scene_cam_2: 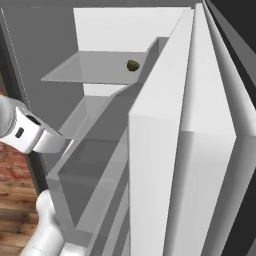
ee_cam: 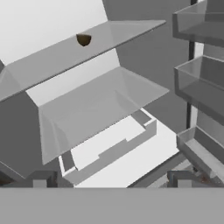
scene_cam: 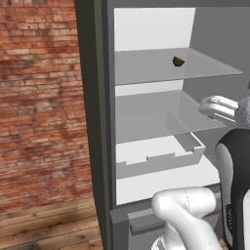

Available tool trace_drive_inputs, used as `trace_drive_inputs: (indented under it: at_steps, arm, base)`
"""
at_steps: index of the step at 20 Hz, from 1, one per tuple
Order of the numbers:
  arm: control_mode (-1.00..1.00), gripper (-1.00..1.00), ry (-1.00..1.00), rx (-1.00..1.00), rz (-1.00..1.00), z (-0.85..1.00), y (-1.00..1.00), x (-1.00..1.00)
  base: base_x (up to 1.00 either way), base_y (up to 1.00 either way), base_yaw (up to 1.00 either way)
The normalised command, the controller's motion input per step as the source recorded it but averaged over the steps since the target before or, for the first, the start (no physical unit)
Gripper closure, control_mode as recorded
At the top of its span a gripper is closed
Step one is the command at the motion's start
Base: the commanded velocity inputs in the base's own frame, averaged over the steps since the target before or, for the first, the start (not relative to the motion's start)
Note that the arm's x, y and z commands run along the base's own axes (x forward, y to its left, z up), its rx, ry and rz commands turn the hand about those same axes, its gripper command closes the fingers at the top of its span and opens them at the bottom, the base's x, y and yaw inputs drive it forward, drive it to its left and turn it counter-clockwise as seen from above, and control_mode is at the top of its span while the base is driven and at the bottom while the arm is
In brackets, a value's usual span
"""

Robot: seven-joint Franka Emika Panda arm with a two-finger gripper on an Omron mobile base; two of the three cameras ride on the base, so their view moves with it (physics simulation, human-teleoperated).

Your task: Pick up both kiwis from the fridge and place them inside the tupperware on the counter.

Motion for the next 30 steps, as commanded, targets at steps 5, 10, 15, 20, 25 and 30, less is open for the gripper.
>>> trace_drive_inputs:
  at_steps: [5,10,15,20,25,30]
  arm:
    - [-1.00,-1.00,0.00,-0.19,0.00,0.85,0.00,0.27]
    - [-1.00,-1.00,-0.03,-0.08,0.00,0.32,-0.18,0.29]
    - [-1.00,-1.00,0.02,0.00,0.00,0.01,-0.33,0.63]
    - [-1.00,-1.00,0.01,0.00,0.00,-0.01,-0.26,0.63]
    - [-1.00,-1.00,0.00,0.00,0.00,-0.11,-0.14,0.62]
    - [-1.00,-1.00,0.00,0.00,0.00,-0.19,-0.09,0.63]
  base:
    - [0.00,0.00,0.00]
    - [0.00,0.00,0.00]
    - [0.00,0.00,0.00]
    - [0.00,0.00,0.00]
    - [0.00,0.00,0.00]
    - [0.00,0.00,0.00]
